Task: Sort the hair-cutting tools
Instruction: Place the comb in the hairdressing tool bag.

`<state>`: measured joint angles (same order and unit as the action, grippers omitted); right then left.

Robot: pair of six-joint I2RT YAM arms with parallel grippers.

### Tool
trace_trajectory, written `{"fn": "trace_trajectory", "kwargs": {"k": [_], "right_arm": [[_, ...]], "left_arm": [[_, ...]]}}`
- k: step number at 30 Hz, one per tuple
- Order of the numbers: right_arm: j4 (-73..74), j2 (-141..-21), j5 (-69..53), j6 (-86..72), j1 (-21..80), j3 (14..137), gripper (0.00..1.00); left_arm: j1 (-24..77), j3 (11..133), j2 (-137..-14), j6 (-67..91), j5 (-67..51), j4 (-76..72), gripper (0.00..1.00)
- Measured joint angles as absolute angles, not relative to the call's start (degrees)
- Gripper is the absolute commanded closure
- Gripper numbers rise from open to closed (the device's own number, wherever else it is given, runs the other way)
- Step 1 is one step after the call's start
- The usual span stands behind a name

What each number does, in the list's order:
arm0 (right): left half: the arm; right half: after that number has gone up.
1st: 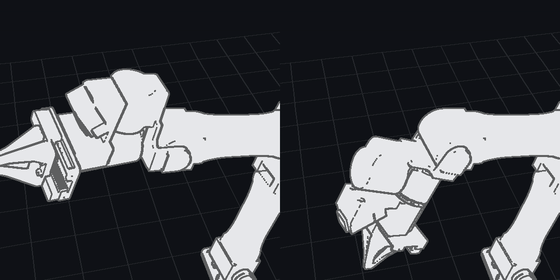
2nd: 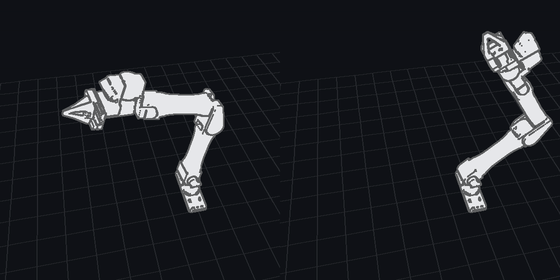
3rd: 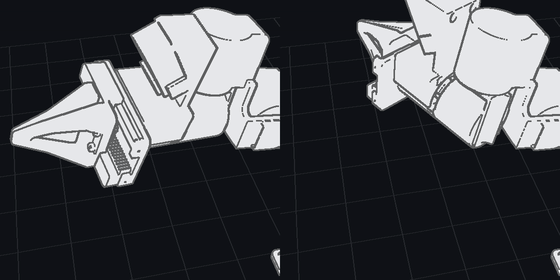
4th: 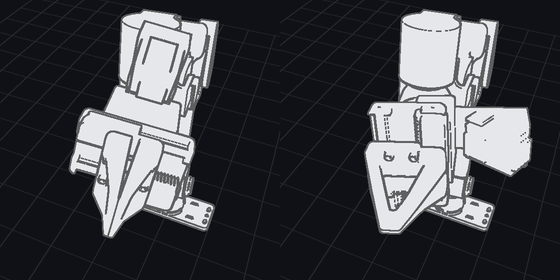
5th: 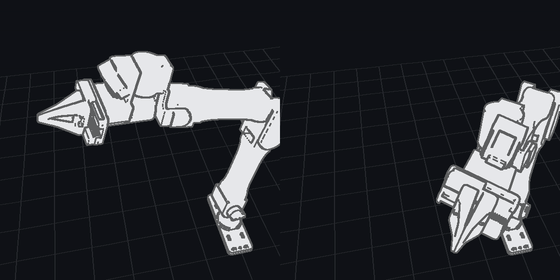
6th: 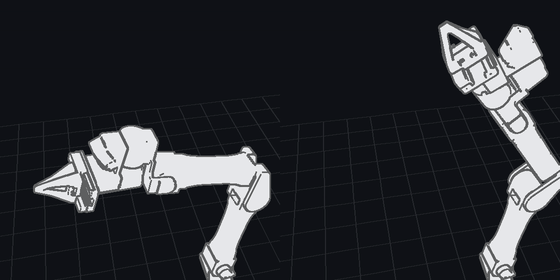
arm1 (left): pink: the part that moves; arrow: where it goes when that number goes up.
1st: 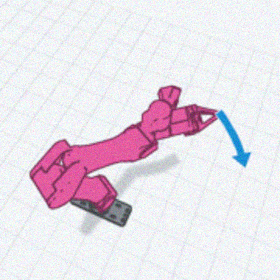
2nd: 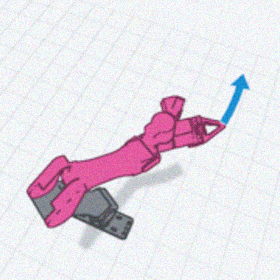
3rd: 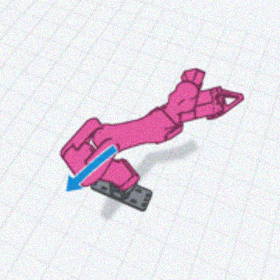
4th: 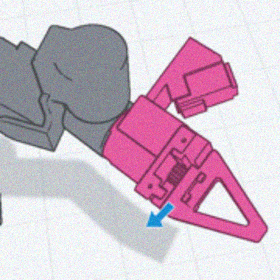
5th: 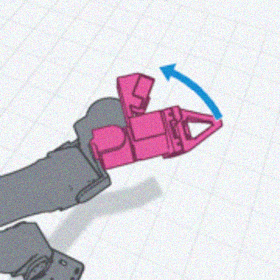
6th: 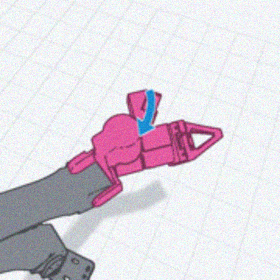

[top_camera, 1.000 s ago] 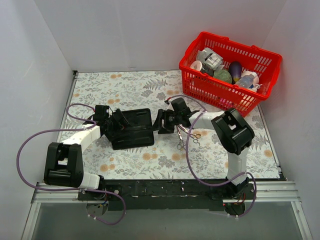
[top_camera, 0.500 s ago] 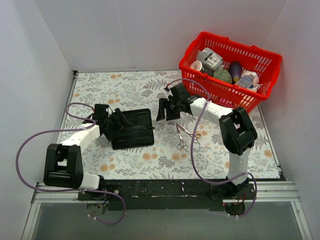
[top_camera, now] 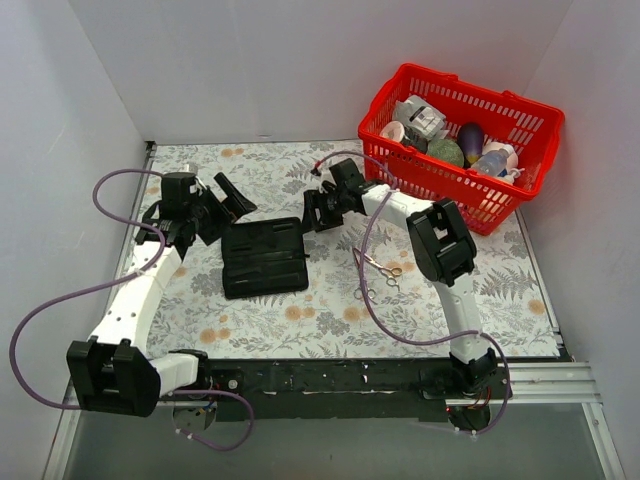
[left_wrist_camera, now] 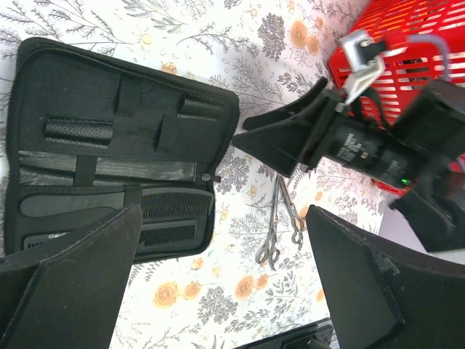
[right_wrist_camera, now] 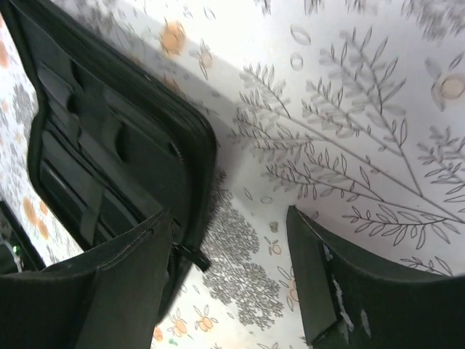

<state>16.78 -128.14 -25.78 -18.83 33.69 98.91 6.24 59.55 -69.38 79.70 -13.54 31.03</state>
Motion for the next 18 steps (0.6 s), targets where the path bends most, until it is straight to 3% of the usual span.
{"fn": "trace_trajectory", "kwargs": {"k": [10,18], "right_arm": [[-6.11,-131.31,-47.62,-23.11,29.93,88.29,0.29],[-24.47,-136.90,-60.62,-32.93,29.02,87.09,0.30]], "left_arm": [[6.24,60.36,-64.49,79.09,-10.92,37.76,0.02],[6.24,59.33,-63.86,79.09,-9.98,39.24,0.02]]}}
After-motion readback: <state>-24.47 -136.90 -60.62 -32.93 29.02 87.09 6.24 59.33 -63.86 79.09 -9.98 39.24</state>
